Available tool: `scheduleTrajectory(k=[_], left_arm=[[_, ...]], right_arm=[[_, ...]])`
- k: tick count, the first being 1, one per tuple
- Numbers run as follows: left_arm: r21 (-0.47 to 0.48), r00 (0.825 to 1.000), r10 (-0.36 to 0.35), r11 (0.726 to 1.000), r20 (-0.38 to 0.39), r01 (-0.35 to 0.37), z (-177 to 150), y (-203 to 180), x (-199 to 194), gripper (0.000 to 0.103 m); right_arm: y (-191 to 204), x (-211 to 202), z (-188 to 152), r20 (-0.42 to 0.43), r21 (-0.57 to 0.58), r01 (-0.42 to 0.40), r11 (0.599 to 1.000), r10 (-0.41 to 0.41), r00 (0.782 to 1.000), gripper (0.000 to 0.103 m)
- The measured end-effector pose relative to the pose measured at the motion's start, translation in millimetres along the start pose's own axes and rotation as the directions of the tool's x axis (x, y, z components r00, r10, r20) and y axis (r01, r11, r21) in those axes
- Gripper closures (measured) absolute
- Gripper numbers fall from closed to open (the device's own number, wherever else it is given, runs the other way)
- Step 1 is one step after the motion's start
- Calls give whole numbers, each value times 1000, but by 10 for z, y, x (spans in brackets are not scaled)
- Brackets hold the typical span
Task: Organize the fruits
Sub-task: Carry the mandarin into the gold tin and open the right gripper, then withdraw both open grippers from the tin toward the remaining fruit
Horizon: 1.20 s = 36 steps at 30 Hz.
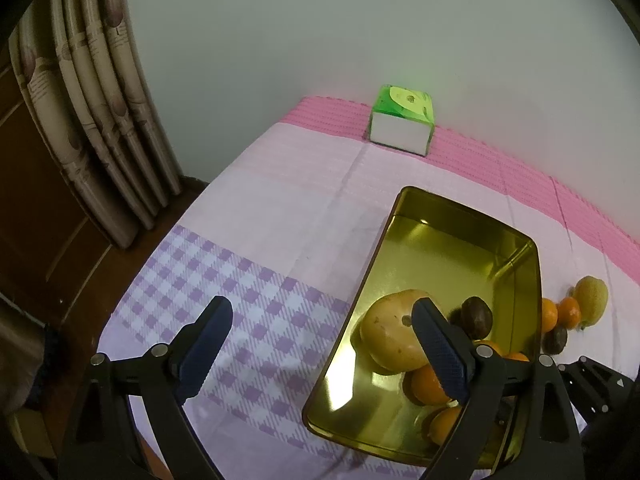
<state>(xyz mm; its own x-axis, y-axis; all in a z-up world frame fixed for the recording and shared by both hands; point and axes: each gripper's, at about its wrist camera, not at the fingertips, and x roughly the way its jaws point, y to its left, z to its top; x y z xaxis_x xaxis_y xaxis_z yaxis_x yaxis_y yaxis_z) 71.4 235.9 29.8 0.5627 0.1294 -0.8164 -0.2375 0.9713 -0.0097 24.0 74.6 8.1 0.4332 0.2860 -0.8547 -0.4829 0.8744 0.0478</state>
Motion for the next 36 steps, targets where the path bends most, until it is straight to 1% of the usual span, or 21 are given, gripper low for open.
scheduleTrajectory(k=[11,15,19,25,31,34,36], left_arm=[[-2,1000,-7,1000,-3,7,-7,2,-6,12],[-22,1000,-4,1000,-3,4,-5,49,-13,12],[-54,1000,-4,999,-19,3,0,113,20,12],[-56,1000,-5,998,-23,3,1,120,34,12],[-49,1000,-9,999,-15,8,14,110,2,11],[-35,1000,-12,999,-8,11,10,68,-6,12],[-21,1000,-14,1000,-2,14,3,30,-14,12]], right_arm=[[8,39,-3,-9,0,-11,1000,11,1000,65],[-3,26,7,-4,3,-4,1000,4,1000,65],[-24,-15,13,6,12,-4,1000,4,1000,65],[-53,-49,9,4,27,-14,1000,14,1000,65],[-98,-172,0,26,48,-19,999,18,999,61],[-183,-281,-40,48,71,-9,997,6,999,57],[-295,-352,-103,56,100,2,995,-8,998,56]])
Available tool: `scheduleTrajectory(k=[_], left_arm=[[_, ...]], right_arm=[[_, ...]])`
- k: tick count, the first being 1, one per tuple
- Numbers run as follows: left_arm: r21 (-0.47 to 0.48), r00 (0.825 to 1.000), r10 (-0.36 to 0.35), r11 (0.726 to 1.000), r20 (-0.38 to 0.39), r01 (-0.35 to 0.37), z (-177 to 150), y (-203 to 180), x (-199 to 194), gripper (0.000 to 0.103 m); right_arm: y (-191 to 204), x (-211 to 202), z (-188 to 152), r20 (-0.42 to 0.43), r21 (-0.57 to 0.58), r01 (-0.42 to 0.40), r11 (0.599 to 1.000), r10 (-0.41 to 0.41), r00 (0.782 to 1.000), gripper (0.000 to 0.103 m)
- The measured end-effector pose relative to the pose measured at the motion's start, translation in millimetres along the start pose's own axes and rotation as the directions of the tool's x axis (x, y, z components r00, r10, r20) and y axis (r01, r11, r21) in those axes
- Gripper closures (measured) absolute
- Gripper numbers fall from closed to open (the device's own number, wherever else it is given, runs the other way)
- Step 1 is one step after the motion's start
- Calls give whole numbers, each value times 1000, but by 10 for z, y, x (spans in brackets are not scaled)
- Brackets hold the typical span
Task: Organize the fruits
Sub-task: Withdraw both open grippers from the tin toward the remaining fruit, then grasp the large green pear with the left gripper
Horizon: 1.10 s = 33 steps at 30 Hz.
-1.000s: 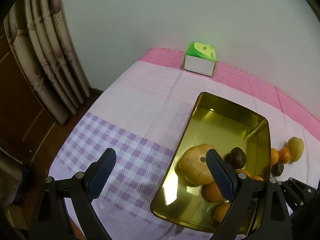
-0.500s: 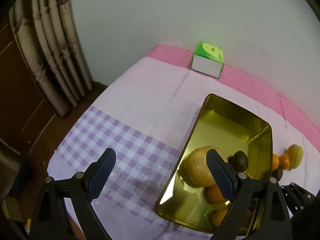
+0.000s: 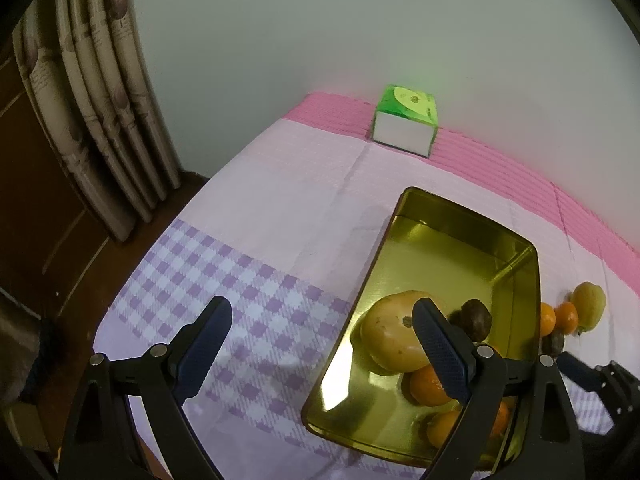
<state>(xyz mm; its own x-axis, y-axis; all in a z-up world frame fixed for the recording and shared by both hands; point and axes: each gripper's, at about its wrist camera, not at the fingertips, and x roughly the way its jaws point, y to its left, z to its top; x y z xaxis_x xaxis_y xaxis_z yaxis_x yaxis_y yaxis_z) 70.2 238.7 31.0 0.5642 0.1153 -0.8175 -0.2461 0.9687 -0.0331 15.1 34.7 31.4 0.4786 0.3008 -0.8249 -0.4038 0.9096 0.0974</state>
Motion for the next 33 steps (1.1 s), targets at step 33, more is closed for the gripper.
scheduleTrajectory(k=[33], left_arm=[[385,973,-225,895,-48,226,-362,-1832,-279,12]], right_arm=[[-2362,-416,-1044,-2,421,358,833,-394,919,45]])
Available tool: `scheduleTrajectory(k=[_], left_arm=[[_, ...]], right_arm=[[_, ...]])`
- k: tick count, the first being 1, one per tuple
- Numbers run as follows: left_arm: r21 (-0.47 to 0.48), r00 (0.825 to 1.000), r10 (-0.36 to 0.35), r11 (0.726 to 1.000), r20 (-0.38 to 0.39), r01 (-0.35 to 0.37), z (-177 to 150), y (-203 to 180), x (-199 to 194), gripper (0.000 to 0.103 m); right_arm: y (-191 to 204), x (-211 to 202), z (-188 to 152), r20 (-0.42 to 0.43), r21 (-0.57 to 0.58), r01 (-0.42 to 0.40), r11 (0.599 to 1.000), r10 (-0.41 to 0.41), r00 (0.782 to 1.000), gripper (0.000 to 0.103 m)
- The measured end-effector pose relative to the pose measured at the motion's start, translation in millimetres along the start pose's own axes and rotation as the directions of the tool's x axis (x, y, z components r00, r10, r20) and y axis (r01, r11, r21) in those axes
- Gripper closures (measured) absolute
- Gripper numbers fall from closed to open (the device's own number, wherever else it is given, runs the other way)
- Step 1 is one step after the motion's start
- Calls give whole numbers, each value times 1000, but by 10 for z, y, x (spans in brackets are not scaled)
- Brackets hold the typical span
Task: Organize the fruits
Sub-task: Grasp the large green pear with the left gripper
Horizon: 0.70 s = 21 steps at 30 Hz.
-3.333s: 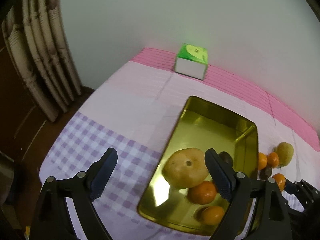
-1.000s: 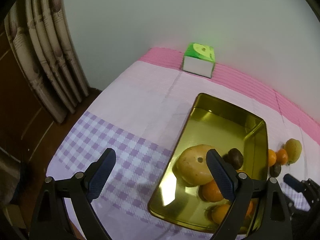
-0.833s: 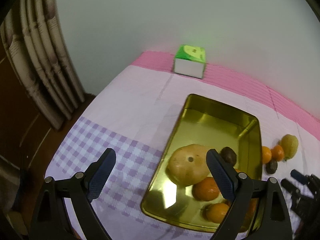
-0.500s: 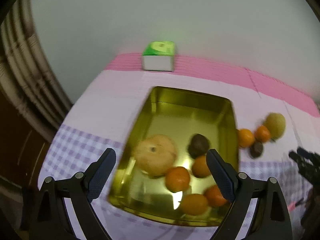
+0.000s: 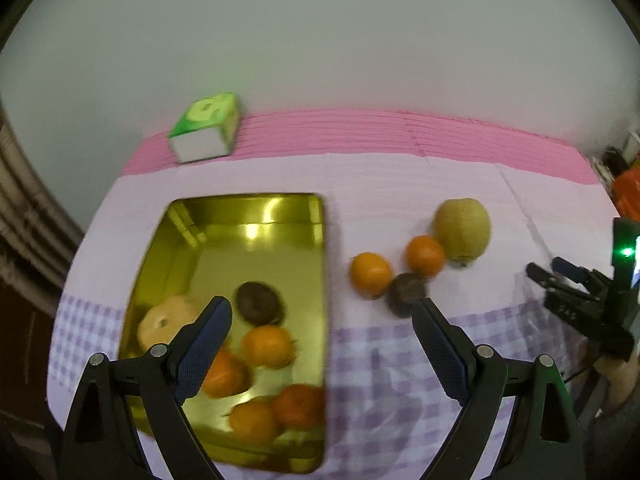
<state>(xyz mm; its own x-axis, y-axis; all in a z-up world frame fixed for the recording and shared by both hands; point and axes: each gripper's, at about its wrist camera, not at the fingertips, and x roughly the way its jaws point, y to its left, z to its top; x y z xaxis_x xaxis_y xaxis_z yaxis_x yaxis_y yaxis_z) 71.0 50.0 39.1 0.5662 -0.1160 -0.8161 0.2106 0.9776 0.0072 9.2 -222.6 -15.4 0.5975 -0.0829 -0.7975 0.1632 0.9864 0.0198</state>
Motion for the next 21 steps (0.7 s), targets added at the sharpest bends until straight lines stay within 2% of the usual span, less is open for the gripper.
scheduleTrajectory(k=[7,14,21], left_arm=[[52,997,-76,996,-16,77,285,-530,221,12],[-14,982,-156,988,-105,156,574,-809,621,13],[-30,969,-174,985,-173,171,738,-1012,895,22]], right_arm=[[-41,70,19,4,4,23,1000,-23,1000,41],[-184,132,8,3,23,41,999,-41,999,35],[-172,166,-20,-6,14,39,999,-38,999,27]])
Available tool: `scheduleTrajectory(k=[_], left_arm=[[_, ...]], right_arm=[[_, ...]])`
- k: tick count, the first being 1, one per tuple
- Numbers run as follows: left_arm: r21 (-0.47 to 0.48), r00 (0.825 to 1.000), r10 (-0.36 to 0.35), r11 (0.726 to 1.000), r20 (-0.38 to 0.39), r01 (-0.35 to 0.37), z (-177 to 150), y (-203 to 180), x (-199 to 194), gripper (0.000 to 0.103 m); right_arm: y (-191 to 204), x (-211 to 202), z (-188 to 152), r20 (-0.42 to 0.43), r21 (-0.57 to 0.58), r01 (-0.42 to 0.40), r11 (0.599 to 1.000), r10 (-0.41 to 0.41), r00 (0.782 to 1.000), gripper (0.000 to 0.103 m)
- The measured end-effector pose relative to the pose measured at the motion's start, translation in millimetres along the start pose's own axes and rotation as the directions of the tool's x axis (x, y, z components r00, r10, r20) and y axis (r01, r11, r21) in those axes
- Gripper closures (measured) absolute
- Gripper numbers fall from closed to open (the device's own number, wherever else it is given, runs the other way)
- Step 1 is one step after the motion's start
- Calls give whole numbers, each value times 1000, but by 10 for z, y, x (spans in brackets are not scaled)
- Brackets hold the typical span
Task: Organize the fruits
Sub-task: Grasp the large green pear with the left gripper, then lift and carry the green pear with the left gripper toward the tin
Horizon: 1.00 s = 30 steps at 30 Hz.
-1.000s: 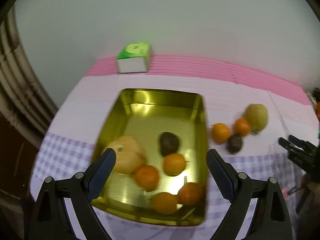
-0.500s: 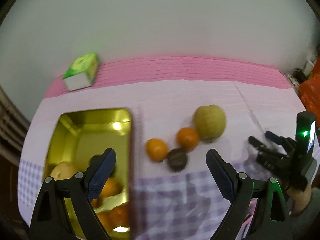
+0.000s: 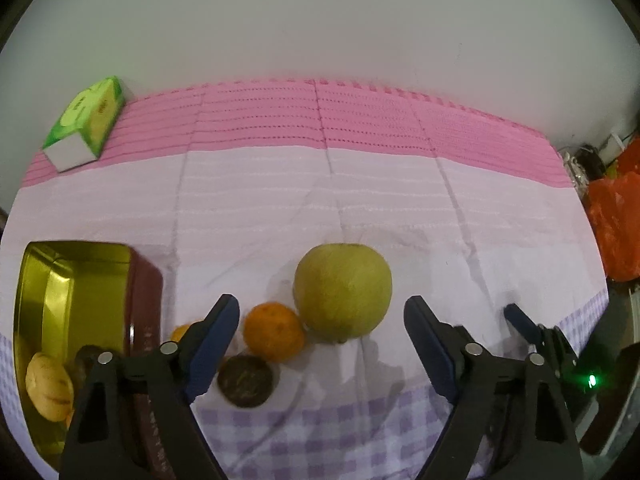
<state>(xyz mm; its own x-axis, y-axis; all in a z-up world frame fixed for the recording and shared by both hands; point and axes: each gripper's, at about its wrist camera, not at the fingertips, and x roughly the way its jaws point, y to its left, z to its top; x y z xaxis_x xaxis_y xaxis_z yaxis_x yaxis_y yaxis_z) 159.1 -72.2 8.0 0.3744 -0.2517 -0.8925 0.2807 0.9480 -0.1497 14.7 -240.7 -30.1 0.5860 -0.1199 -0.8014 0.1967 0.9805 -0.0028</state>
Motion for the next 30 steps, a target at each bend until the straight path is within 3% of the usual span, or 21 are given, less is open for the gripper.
scheduleTrajectory(k=[5,16,18,30], left_arm=[[-15,999,-9,1000,-49,8,115,-24,210,28],[-21,994,-21,1000,-108,18,103,-107,517,29],[-22,993,-20,1000,-118,17,82,-119,560,33],[7,996,-14,1000,-91,14,13,-140,522,36]], right_arm=[[23,13,9,-1,1,-12,1000,12,1000,24],[62,-20,6,-6,-5,-8,1000,8,1000,20],[70,-28,2,-7,-6,-8,1000,8,1000,20],[95,-21,5,-13,-9,-1,1000,1,1000,15]])
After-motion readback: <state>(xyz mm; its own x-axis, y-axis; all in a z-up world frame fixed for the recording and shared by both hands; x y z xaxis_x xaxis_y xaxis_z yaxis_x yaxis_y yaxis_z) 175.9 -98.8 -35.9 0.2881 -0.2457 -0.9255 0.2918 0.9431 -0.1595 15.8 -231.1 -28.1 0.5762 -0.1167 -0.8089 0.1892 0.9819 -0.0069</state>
